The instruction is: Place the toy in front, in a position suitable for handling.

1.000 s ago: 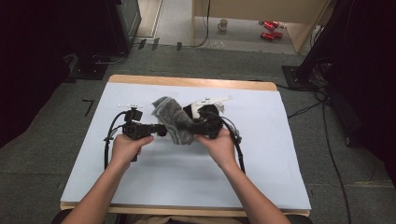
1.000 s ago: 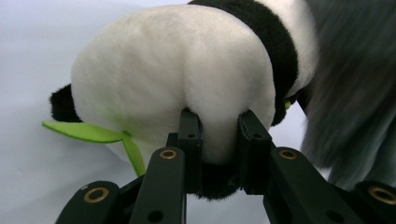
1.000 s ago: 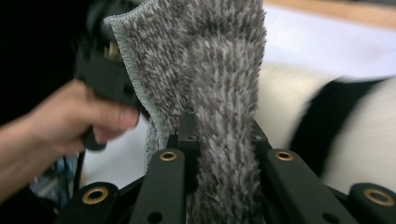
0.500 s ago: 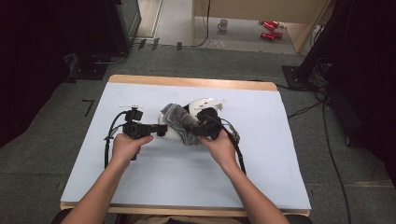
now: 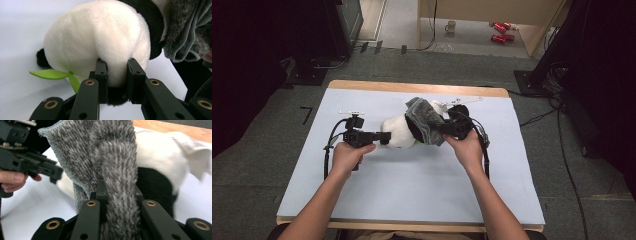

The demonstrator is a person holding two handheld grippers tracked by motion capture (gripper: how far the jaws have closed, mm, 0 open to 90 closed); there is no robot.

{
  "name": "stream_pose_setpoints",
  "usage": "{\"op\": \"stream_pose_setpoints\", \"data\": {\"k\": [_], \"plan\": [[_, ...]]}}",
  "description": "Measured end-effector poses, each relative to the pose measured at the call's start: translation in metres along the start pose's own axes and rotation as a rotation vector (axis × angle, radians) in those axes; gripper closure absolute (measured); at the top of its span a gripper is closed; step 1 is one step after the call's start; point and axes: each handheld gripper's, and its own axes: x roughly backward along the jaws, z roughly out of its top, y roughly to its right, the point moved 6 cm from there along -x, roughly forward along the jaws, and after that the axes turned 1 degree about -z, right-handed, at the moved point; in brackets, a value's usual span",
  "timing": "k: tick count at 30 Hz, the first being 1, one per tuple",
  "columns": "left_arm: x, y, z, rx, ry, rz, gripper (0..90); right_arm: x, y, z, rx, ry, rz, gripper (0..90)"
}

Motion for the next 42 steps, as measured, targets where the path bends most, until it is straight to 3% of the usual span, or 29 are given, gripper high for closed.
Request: {"op": "stream_pose_setpoints", "data": {"k": [12,21,25,29,34,38,42], "plan": [[-0.003,0.002,-0.001,-0.003,-0.003,-0.006,74.8,0.014,0.045,-0.006,-0.122,0.039,-0.05,77.4],[-0.001,-0.002,-0.002,-0.004,-0.003,0.005,74.9,0.023,0.066,-0.009,-0.144,0.047,-0.138,77.6],[-0.001,-0.003,-0.001,0.008,0.007,-0.003,74.9,0.029,0.069,-0.007,-0.158,0.07,-0.136,77.6],[-0.001,-0.003,0.0,0.011,0.012,-0.007,74.9,0.037,0.058,0.003,-0.146,0.106,-0.104,77.5],[-0.001,-0.002,0.0,0.013,0.02,-0.001,74.9,0.041,0.026,0.016,-0.098,0.133,-0.031,77.5],[-0.001,-0.002,0.001,0.012,0.022,0.005,74.8,0.03,-0.007,0.02,-0.044,0.131,0.039,77.5],[-0.001,0.0,0.001,0.006,0.031,0.015,74.8,0.01,-0.038,0.015,-0.001,0.084,0.107,77.5]]}}
